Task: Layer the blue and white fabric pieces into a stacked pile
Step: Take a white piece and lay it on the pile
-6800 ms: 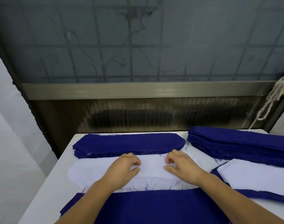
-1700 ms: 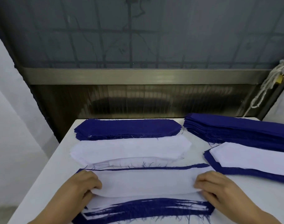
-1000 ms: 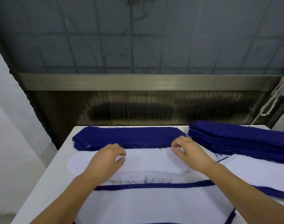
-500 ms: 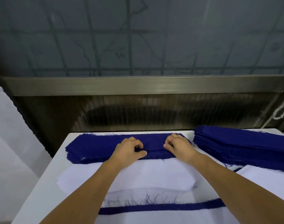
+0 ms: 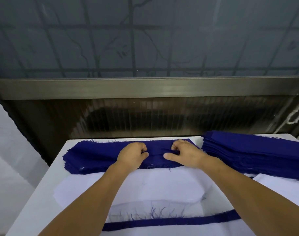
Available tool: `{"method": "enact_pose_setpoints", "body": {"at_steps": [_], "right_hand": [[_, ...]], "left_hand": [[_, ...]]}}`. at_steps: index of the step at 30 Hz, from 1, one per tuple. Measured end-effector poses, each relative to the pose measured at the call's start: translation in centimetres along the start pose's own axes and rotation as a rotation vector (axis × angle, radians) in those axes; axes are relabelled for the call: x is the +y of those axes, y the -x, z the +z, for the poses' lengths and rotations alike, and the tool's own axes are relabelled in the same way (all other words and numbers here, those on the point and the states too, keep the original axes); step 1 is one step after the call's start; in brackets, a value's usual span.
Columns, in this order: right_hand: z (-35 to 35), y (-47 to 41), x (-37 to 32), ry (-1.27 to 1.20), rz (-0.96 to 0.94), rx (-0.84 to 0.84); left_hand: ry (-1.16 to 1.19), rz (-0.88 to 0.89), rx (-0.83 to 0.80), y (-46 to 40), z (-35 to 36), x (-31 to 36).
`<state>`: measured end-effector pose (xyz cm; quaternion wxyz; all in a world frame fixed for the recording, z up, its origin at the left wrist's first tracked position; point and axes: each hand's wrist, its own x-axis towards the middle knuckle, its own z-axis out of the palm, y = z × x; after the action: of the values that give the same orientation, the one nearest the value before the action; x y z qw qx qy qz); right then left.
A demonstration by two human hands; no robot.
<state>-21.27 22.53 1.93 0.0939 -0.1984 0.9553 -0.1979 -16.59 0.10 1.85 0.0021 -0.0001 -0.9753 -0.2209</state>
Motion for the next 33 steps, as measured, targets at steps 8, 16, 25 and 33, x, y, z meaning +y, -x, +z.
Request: {"method": "enact_pose_setpoints", "body": {"at_steps": [8, 16, 25, 33], "right_hand": [[0.1, 0.3, 0.8, -0.058, -0.033, 0.013], [-0.9, 1.7, 0.3, -0.075, -0.034, -0.004], [-3.5, 13.4, 0.5, -0.043, -0.144, 0.235], [-0.2, 24.5, 1.6, 0.182, -0.432, 0.462]], "left_hand": [[-0.088, -0.060, 0.071, 2.7, -3.4, -6.4], [-0.312, -0.167, 0.193, 7.0, -7.7, -13.7], [-0.187, 0.071, 0.426, 13.8, -8.6, -10.3], [-0.243, 0.343, 0.454, 23.6, -6.7, -8.5]]}}
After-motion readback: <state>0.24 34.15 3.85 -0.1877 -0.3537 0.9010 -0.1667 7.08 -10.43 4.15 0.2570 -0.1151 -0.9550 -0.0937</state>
